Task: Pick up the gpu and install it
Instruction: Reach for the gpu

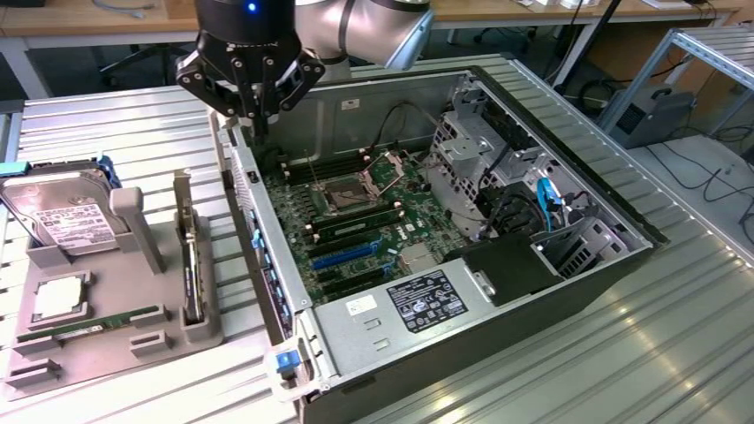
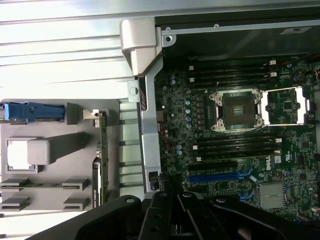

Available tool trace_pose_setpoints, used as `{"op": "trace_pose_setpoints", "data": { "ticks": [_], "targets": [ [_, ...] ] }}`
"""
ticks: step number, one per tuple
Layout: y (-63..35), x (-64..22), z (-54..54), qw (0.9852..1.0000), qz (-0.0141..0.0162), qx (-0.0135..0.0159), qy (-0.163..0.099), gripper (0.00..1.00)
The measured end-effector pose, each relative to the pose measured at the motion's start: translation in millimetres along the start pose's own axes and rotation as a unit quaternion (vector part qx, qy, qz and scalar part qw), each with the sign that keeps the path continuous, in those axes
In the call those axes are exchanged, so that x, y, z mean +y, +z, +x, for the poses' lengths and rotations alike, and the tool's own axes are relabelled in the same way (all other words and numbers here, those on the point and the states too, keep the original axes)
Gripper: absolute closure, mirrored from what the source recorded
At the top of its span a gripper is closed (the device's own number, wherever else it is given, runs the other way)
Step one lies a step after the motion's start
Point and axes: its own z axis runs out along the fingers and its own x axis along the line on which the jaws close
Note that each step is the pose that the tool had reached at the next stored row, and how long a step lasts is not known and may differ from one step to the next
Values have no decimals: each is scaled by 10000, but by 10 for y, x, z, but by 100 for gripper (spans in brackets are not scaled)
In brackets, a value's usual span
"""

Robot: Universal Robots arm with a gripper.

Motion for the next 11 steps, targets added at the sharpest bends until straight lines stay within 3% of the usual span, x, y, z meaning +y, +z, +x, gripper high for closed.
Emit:
{"op": "trace_pose_setpoints", "data": {
  "ticks": [11],
  "targets": [
    [0, -2, 22, 10000, 0, 0, 0, 89]
  ]
}}
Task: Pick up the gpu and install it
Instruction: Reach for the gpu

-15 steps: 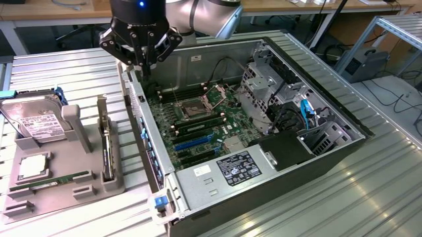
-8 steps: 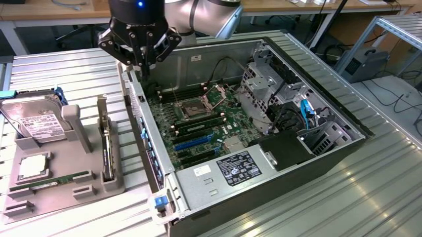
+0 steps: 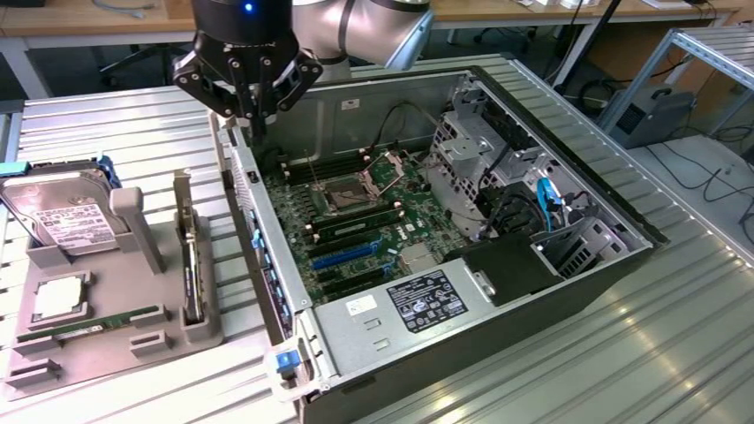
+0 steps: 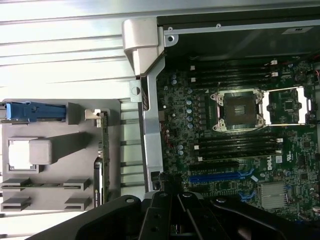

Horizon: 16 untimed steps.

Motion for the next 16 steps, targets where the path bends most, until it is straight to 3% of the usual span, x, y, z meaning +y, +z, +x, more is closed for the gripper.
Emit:
{"op": "trace_pose_setpoints", "data": {
  "ticks": [16],
  "targets": [
    [0, -2, 32, 10000, 0, 0, 0, 89]
  ]
}}
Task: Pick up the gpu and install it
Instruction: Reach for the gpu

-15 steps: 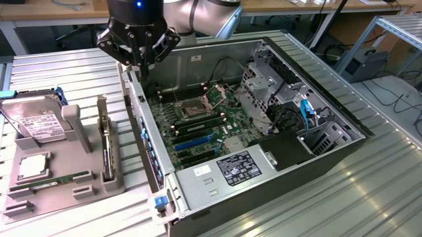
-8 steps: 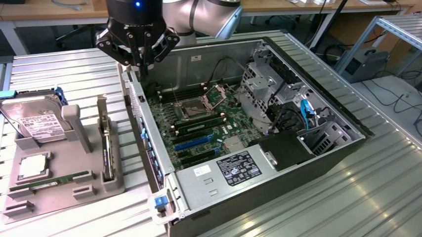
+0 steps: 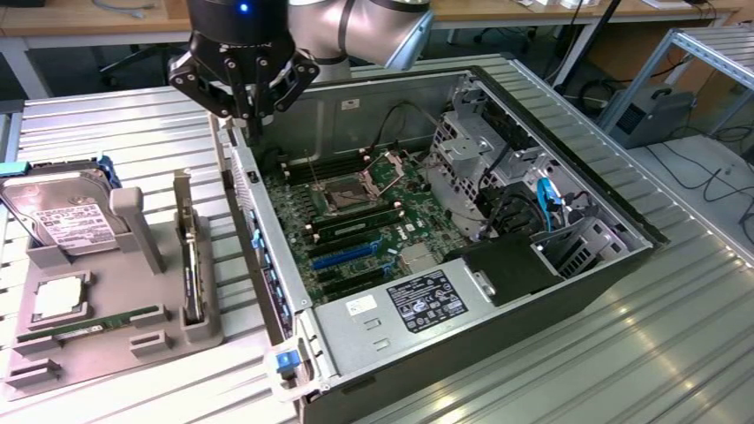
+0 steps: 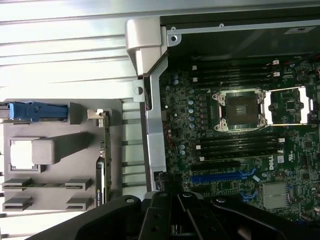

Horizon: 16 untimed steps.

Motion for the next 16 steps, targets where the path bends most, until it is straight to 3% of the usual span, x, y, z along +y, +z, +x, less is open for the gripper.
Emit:
{"op": "trace_pose_setpoints", "data": {
  "ticks": [16],
  "targets": [
    [3, -4, 54, 10000, 0, 0, 0, 89]
  ]
}}
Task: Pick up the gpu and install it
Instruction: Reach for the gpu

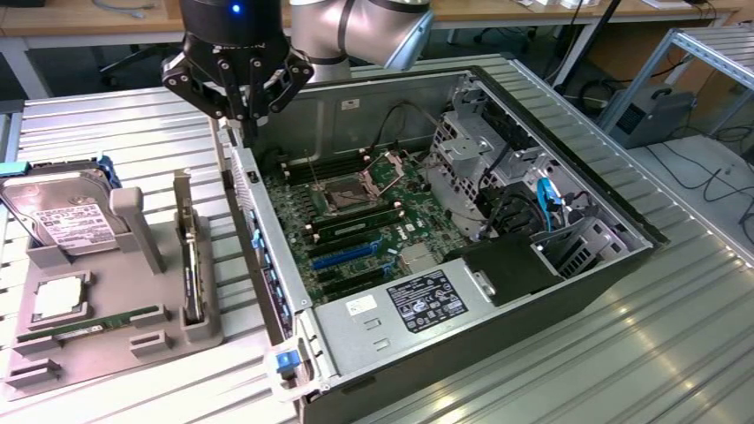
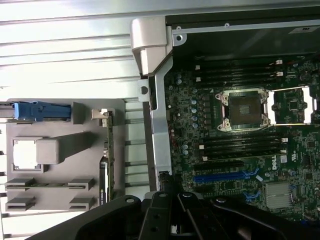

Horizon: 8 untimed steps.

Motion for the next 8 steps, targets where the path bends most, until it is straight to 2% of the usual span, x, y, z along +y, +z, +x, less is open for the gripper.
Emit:
{"op": "trace_pose_setpoints", "data": {
  "ticks": [8],
  "targets": [
    [1, -1, 17, 10000, 0, 0, 0, 89]
  ]
}}
